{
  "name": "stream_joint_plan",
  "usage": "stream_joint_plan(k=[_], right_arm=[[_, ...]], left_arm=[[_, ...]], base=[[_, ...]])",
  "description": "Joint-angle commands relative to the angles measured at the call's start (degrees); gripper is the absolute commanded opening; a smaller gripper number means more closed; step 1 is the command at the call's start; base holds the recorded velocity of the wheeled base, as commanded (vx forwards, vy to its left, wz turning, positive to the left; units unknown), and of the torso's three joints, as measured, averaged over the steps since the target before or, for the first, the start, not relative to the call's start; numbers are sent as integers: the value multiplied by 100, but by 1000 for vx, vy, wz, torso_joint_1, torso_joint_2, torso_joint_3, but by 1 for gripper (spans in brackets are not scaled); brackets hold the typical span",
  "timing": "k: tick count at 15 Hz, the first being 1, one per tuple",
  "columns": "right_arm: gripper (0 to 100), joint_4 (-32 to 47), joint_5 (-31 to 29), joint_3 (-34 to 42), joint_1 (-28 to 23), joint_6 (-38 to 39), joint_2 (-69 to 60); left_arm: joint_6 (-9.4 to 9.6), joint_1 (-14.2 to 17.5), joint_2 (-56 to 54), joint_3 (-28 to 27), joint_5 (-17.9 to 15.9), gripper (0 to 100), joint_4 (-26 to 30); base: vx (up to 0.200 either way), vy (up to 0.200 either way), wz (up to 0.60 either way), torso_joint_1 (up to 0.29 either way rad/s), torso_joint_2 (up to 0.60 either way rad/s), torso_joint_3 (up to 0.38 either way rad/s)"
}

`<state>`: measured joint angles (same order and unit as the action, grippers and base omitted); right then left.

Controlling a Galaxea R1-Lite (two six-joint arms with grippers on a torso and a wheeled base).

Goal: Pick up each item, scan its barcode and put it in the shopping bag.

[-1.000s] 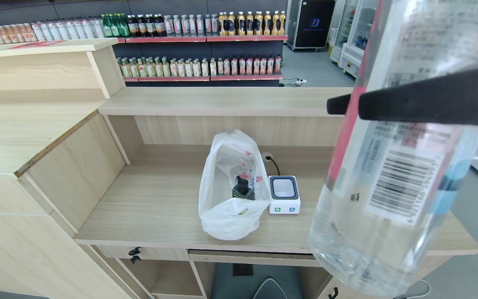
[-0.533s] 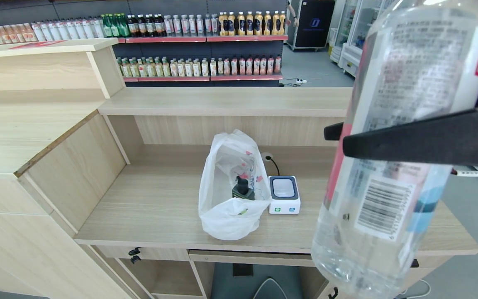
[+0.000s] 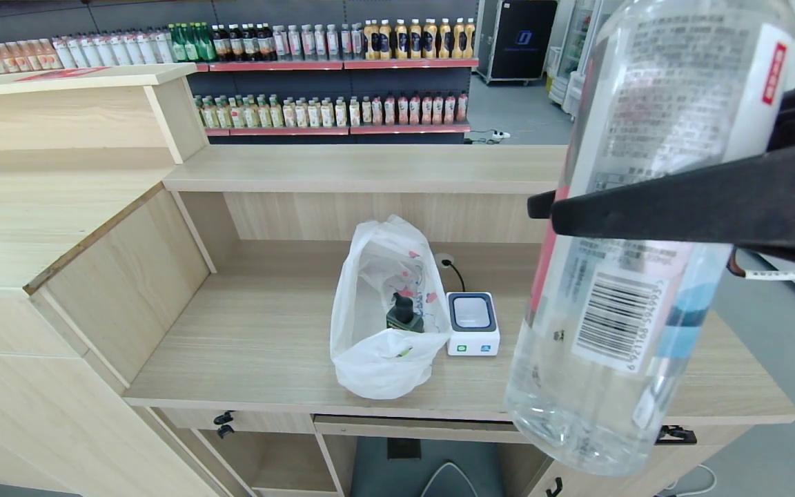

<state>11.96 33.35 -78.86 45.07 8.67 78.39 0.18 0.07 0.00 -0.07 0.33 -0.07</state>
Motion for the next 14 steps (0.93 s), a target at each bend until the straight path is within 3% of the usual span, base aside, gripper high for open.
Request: stream_joint_plan(k=[1,4,7,9,11,14], right_arm=[[0,-1,-48,-50,-156,-5,54],[0,-1,-303,-173,-991,-49,1],[0,-1,-1481,29,-1897,-225,-34],[0,-27,-1762,407,-2696,-533,-104],[0,-264,-1788,943,-3452,-1227,-95],[0,-774,-1788,1707,-4656,-2941,80]], left_arm=[[-1,1,0,-1,2,100,-1],[-1,1,0,-1,2,100,-1],[-1,1,0,-1,2,100,-1],[-1,1,0,-1,2,100,-1],[-1,1,0,-1,2,100,-1],[-1,1,0,-1,2,100,-1]], base=[[0,0,0,0,0,0],[0,0,0,0,0,0],[0,0,0,0,0,0],[0,0,0,0,0,0],[0,0,0,0,0,0],[0,0,0,0,0,0]])
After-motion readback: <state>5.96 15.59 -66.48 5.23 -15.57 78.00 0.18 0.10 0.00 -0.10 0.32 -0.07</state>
